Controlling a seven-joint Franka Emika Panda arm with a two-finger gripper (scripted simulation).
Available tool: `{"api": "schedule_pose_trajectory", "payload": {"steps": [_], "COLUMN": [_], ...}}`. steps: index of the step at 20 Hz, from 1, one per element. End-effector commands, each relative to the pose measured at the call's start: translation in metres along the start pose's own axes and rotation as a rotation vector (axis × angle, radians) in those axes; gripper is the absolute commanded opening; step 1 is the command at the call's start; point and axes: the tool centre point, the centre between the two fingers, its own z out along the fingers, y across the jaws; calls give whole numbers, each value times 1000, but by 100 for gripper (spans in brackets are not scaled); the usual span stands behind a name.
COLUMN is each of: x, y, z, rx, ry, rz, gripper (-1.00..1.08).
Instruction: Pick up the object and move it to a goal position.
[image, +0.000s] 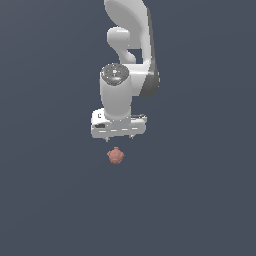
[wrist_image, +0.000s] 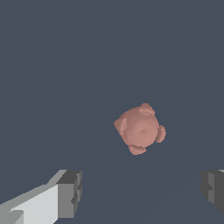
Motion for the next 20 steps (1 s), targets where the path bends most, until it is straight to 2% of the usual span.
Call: {"api": "schedule_pose_trajectory", "payload": {"steps": [1,13,20], "x": [2,13,17], "y": [3,16,22], "z": [7,45,61], "rx": [-1,2,5], "ry": [0,8,14], "rz": [-53,-360,-486], "gripper": [100,100,100]}}
